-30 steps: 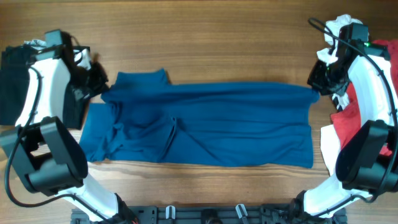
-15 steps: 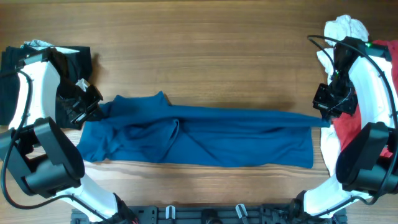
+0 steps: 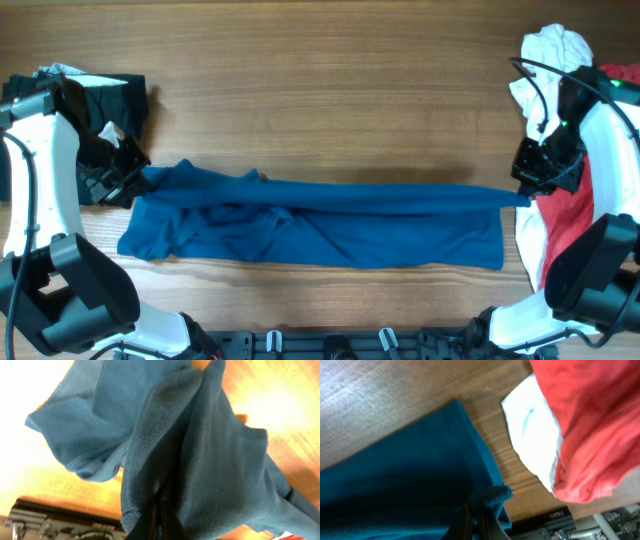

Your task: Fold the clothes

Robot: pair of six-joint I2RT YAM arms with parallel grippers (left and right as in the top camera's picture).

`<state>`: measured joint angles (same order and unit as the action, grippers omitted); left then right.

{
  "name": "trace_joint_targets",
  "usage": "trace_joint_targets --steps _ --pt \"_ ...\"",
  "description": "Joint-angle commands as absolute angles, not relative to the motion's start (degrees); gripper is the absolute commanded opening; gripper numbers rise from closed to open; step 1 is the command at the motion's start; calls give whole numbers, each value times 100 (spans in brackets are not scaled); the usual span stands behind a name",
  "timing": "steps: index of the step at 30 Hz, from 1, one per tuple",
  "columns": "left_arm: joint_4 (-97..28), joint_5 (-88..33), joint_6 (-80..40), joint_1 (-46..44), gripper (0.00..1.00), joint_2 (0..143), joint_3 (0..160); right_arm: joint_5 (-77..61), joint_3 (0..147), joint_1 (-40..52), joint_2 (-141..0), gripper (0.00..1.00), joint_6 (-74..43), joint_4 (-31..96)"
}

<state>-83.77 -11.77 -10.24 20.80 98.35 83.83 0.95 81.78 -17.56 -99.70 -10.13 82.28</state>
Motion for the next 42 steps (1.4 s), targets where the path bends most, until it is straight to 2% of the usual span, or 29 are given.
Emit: trace_joint_targets --steps 1,6,12,15,16,19,21,23,25,28,34,35,36,39,42 --pt "-8495 -923 -1076 2132 4 9771 8108 228 8012 -1802 -9839 4 -941 8309" --pt "-8281 -956 -1100 2117 4 9771 7190 508 7417 -1802 -9839 5 -1337 8184" --pt "-8307 -655 -1319 2128 4 9769 7113 397 6689 -1802 -9839 5 -1463 7822" --pt "-8414 -668 -1380 2121 4 9769 7113 377 6689 -1802 -9839 18 -1457 7822" --pt "-8444 -698 -1378 2112 4 9769 7113 377 6689 -1802 -9839 30 -1455 7822" --pt "-8530 -692 -1376 2112 4 9771 7113 379 6689 -1802 -9839 39 -1459 7817" --pt "-8646 -692 -1378 2110 8 9771 7113 281 6689 -1802 -9839 40 -1424 7776" --pt "-8709 -692 -1376 2110 4 9769 7113 -596 6689 -1802 -9839 39 -799 7607" --pt "-8689 -692 -1376 2110 4 9769 7113 -1232 6689 -1796 -9839 39 -307 7566" --pt "-8643 -707 -1378 2110 4 9769 7113 -1299 6652 -1750 -9841 38 -344 7378" --pt "-8267 -1645 -770 1824 4 9393 7133 -1304 5826 -1678 -9841 41 -642 6318" --pt "-8132 -1723 -770 1743 6 9262 7133 -1308 5688 -1678 -9841 42 -659 6167" --pt "-7922 -1883 -773 1599 13 9102 7131 -1470 5590 -1678 -9841 42 -711 6060" --pt "-7450 -2056 -773 1146 39 9048 7131 -1511 5590 -1678 -9841 44 -764 6005" --pt "-7161 -2095 -816 694 48 9083 7131 -1511 5590 -1678 -9841 45 -764 6001"
